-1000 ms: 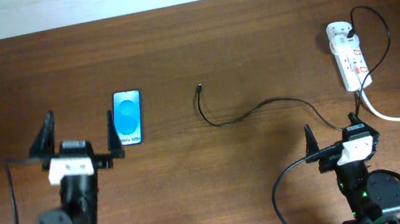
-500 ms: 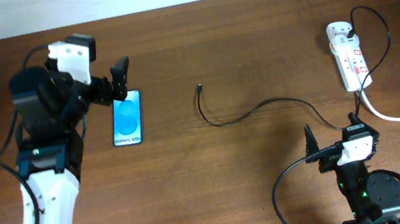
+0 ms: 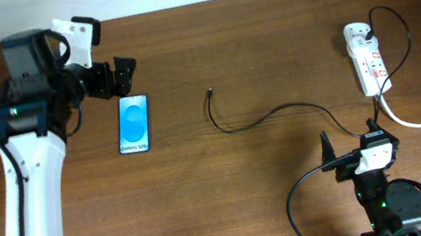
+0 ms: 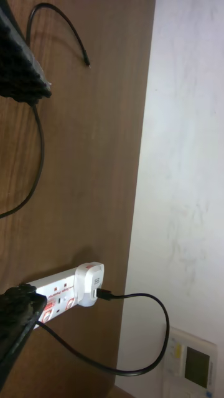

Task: Plug charger to phone and switch on socket
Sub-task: 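Move the left gripper over the blue phone and open it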

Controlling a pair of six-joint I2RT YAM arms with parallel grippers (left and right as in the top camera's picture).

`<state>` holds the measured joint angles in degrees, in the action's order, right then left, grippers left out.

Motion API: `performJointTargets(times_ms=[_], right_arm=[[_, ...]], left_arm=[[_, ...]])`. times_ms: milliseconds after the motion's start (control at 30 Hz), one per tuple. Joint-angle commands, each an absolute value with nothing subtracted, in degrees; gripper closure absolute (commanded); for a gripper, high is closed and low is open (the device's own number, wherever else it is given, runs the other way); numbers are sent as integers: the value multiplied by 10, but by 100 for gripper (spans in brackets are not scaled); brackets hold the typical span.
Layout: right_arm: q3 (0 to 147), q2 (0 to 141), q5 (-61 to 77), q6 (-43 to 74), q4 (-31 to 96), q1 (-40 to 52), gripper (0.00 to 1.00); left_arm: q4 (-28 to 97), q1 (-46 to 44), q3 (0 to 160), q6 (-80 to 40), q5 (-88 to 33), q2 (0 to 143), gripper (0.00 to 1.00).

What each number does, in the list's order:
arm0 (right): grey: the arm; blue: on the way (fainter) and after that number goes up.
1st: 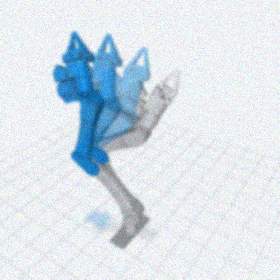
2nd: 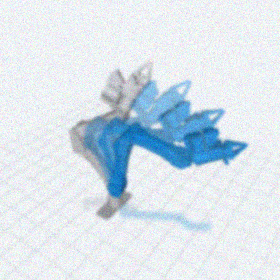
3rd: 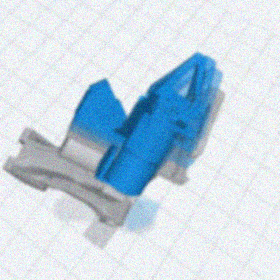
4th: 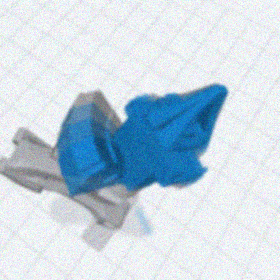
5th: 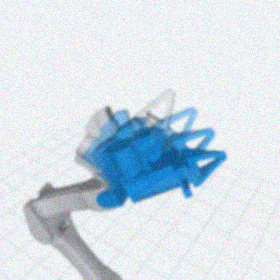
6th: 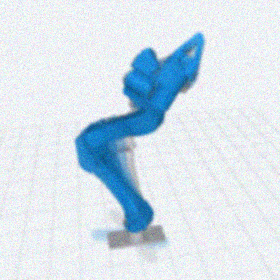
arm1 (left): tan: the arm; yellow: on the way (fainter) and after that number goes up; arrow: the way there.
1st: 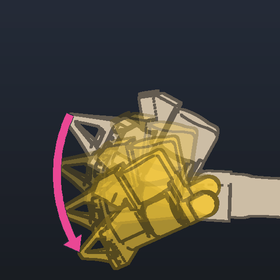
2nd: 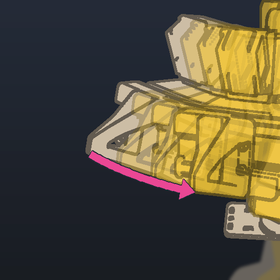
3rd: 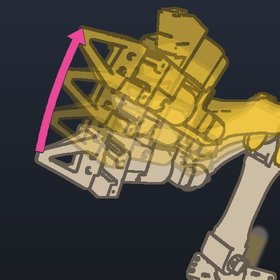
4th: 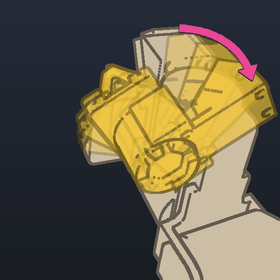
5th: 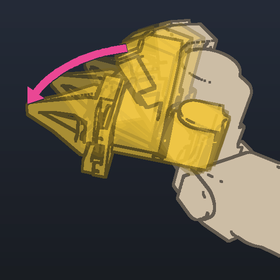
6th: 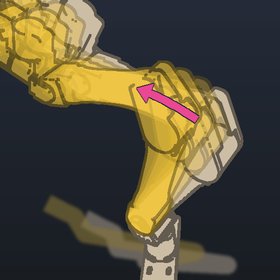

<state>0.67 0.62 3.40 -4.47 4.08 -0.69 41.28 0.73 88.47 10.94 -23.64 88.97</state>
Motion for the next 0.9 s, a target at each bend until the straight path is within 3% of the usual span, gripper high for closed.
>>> performJointTargets(times_ms=[0, 167, 400, 500, 800, 867], right_arm=[[3, 2, 29, -42, 43, -4, 2], [3, 2, 29, -42, 43, -4, 2], [3, 2, 29, -42, 43, -4, 2], [3, 2, 29, -42, 43, -4, 2], [3, 2, 29, -42, 43, -4, 2], [3, 2, 29, -42, 43, -4, 2]], left_arm=[[484, -11, 968, 141, -217, 953, 1], [594, -41, 1016, 151, -189, 1036, 1], [596, -41, 1015, 142, -194, 1053, 1], [597, -41, 1015, 30, -89, 1082, 1], [622, -60, 1013, -3, -34, 1181, 1], [628, -65, 1012, -80, 24, 1198, 1]])
